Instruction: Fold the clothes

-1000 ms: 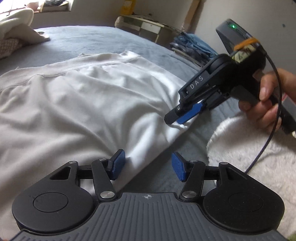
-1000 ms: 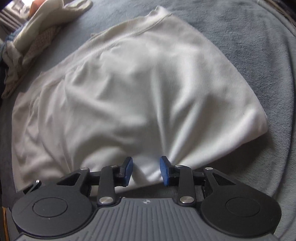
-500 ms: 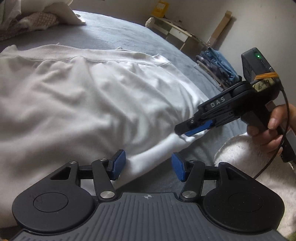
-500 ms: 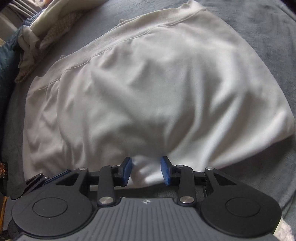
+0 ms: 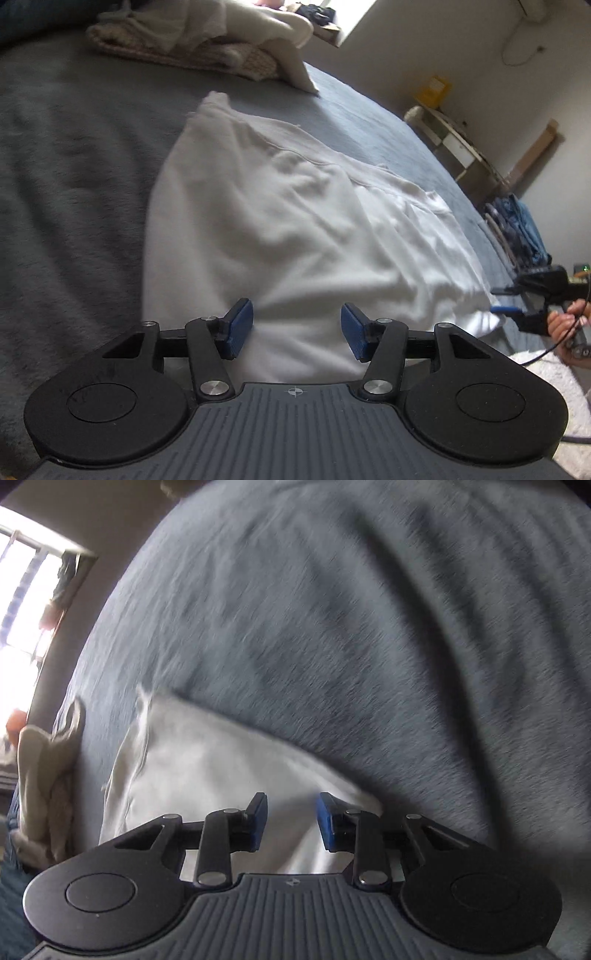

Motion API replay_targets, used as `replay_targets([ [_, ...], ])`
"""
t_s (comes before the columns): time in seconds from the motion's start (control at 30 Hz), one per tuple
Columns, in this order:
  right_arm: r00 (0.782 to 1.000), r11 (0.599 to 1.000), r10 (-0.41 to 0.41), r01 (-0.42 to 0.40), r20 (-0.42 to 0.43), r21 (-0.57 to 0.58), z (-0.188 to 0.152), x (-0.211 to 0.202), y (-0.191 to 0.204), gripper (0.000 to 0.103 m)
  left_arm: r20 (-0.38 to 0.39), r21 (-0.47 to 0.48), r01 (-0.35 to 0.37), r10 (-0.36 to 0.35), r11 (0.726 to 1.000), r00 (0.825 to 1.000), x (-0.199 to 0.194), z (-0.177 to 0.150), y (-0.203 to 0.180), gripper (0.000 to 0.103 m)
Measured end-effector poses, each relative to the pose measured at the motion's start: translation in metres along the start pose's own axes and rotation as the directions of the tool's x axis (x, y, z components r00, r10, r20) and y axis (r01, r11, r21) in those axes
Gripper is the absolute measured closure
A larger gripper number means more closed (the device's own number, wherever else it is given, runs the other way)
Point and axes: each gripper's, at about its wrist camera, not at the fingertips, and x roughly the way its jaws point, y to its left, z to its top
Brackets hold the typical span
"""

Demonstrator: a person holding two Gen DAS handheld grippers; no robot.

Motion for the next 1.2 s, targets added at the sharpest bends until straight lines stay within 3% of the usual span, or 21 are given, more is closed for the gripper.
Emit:
replay_targets([
  [0.13, 0.997, 0.998, -0.033, 0.028, 0.074, 0.060, 0.005, -0.017, -0.015, 0.069, 0.031, -0.052, -0.018, 0.020, 0.998, 0.999, -0.013, 0.004, 0.013, 0.049],
  [0.27, 0.990, 0.997, 0.058, -0.064, 0.127, 0.046, -0.007, -0.027, -0.005, 0.069, 0.049, -0.051, -0.047, 0.049, 0.998, 0.998, -0.016, 0.008, 0.009, 0.048],
  [0.47, 0.982, 0.977, 0.173, -0.162, 0.076, -0.142, -0.035, -0.014, 0.049, 0.069, 0.067, -0.038, -0.075, 0.078, 0.996, 0.995, -0.012, 0.016, -0.002, 0.048],
  [0.6, 0.976, 0.930, 0.213, -0.192, 0.034, -0.314, -0.060, -0.008, 0.089, 0.069, 0.031, -0.027, -0.148, 0.149, 0.989, 0.988, -0.003, 0.017, -0.001, 0.048],
  [0.7, 0.982, 0.899, 0.187, -0.166, 0.011, -0.406, -0.080, 0.005, 0.104, 0.069, 0.003, -0.023, -0.185, 0.185, 0.983, 0.983, 0.001, 0.014, 0.003, 0.048],
  [0.83, 0.997, 0.903, 0.058, -0.073, -0.048, -0.423, -0.093, 0.044, 0.098, 0.072, -0.018, -0.018, -0.235, 0.235, 0.972, 0.972, 0.004, 0.010, 0.010, 0.047],
  [0.9, 0.996, 0.908, 0.072, -0.084, -0.045, -0.410, -0.094, 0.044, 0.096, 0.069, -0.023, -0.035, -0.235, 0.235, 0.971, 0.972, 0.003, 0.009, 0.015, 0.047],
  [0.97, 0.996, 0.888, 0.067, -0.083, -0.051, -0.453, -0.096, 0.044, 0.100, 0.064, -0.021, -0.046, -0.229, 0.229, 0.972, 0.973, 0.000, 0.009, 0.017, 0.047],
  [1.2, 0.997, 0.873, 0.071, -0.075, -0.027, -0.481, -0.106, 0.041, 0.099, 0.061, -0.025, -0.041, -0.265, 0.264, 0.963, 0.964, -0.010, 0.011, 0.013, 0.047],
])
